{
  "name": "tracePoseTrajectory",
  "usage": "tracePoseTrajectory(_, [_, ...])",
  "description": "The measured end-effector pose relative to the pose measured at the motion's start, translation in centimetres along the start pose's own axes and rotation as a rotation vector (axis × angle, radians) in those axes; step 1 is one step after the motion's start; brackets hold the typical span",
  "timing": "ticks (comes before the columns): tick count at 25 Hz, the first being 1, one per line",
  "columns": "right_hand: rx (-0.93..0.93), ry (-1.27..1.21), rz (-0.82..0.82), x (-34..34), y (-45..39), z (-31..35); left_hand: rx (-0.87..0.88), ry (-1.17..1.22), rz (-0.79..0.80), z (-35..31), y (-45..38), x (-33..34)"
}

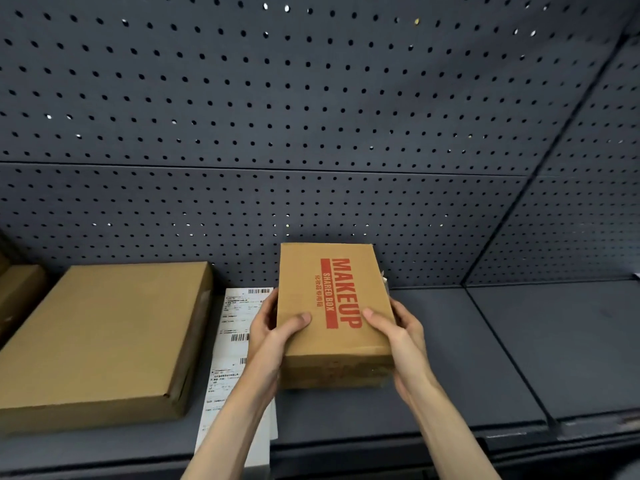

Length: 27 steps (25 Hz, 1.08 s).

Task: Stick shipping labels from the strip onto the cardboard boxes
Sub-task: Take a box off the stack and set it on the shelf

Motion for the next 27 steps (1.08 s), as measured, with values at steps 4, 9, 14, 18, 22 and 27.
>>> tracePoseTrajectory(4, [0.017,0.009,-0.013,-0.9,-1.0,-0.9,-0.020,0.002,-0.012,1.3,-0.4,0.5])
tracePoseTrajectory(9, [0.028,0.045,-0.021,-1.3,-1.5,-1.4,-0.036,-0.013,-0.033,1.6,-0.6,0.4])
tracePoseTrajectory(14, [0.013,0.108,-0.037,-1.6,-1.7,-1.5,-0.046,-0.018,-0.041,1.9,-0.8,0.1])
tracePoseTrajectory(18, [-0.031,0.233,-0.056,-1.8,-1.4,-0.8,-0.019,-0.102,-0.009,1.1,-1.0,0.0])
tracePoseTrajectory(22, [-0.196,0.533,-0.195,-2.2,-0.3,1.3,-0.035,-0.207,-0.026,0.5,-0.6,-1.5])
tracePoseTrajectory(27, [-0.885,0.850,-0.234,2.4,5.4,4.8,0.136,-0.662,-0.044,0.5,2.1,-7.0])
Point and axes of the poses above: each hand's wrist, its own y-axis away from the middle knuckle, its own x-axis out of the palm, z = x × y, the point moved 6 cm from there along -y, towards the middle knuckle, and after that the axes turned 5 degrees about -y, right-handed, at the moved point
